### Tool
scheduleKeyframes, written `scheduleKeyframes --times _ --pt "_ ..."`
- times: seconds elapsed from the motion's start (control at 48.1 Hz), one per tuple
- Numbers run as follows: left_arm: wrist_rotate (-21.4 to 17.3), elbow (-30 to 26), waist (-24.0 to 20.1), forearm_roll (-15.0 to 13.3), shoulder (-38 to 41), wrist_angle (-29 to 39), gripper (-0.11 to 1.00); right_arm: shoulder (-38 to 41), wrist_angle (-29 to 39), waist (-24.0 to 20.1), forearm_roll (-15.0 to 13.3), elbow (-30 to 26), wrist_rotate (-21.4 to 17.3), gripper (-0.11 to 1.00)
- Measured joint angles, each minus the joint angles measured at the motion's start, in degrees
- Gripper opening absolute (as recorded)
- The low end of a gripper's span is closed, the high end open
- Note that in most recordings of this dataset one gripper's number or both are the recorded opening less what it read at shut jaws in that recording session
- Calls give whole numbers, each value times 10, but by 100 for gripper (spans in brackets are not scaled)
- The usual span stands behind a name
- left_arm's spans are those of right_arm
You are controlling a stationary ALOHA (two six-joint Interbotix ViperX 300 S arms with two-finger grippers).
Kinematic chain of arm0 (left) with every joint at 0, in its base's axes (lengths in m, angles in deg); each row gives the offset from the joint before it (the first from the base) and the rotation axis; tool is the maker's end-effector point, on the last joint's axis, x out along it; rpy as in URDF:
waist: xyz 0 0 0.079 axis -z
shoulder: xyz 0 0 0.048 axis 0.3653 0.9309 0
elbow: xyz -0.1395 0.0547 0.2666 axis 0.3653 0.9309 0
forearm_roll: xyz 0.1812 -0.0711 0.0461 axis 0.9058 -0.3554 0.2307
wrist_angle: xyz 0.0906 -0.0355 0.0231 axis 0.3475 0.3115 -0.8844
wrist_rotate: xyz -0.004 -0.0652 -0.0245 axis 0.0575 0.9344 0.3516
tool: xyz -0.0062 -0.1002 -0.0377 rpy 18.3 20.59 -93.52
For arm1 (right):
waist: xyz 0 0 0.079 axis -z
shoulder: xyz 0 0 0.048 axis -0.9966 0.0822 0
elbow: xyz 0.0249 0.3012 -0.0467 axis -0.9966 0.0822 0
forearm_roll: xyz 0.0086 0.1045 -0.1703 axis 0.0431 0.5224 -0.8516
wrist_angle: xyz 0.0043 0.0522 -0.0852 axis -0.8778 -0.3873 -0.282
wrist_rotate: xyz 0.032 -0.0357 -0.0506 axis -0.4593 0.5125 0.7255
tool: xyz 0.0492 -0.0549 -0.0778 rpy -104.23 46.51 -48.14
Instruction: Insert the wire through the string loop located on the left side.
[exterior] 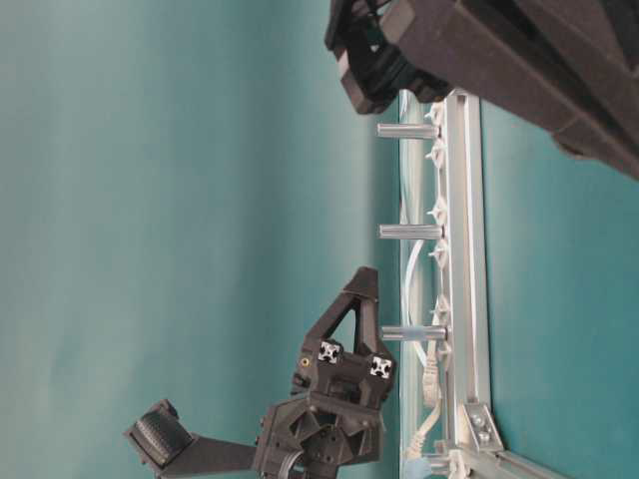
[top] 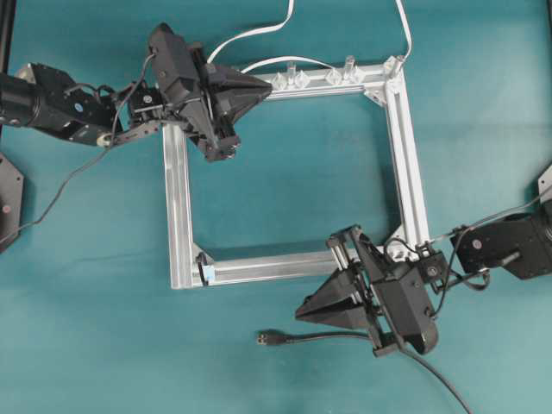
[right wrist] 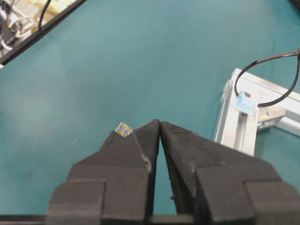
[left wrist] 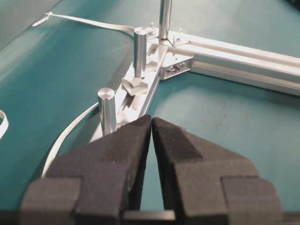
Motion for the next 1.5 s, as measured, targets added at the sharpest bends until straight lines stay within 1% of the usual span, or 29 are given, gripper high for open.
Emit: scheduleKeyframes --times 0.021,0.042,0.104,0.145,0.353,0.603,0.748,0.769,0.81,0.914,0.935,0.998,1.185,1.226,1.268,1.33,1.434,1.455,1.496 --pt "0 0 1 0 0 -1 15 0 0 -1 0 0 0 20" --pt "-1 0 1 4 1 -1 13 0 0 -1 0 0 -3 17" --pt "0 -4 4 18 -1 0 1 0 0 -1 4 -5 -8 5" --pt "0 -8 7 22 -3 2 0 0 0 -1 9 -10 -8 1" --pt "0 -23 10 25 -20 28 0 -1 -2 0 41 -20 -8 1" --pt "0 -26 10 25 -44 89 0 0 4 0 45 -20 -8 1" --pt "0 -23 11 25 -54 104 1 0 12 0 45 -19 -11 1" --pt "0 -24 11 25 -56 105 2 0 14 0 45 -20 -9 1" --pt "0 -23 12 25 -59 106 10 0 16 0 45 -20 -9 1" --pt "0 -22 14 25 -62 107 37 0 18 -1 45 -20 -10 1" --pt "0 -22 14 25 -62 107 41 -1 18 0 45 -20 -9 1" --pt "0 -23 15 25 -62 108 44 0 18 -1 45 -21 -9 1" --pt "0 -22 17 25 -63 108 44 0 25 0 46 -25 -10 1" --pt "0 -22 18 25 -63 110 44 0 29 0 47 -25 -10 5" --pt "0 -22 18 25 -63 112 44 0 36 0 47 -27 -10 13" --pt "0 -22 20 25 -63 113 44 0 47 0 53 -32 -10 29" --pt "0 -22 24 25 -63 120 44 0 55 0 67 -34 -9 60" --pt "0 -22 24 25 -63 121 44 0 56 0 68 -35 -9 62" --pt "0 -22 25 25 -63 125 45 0 56 0 70 -35 -9 62"
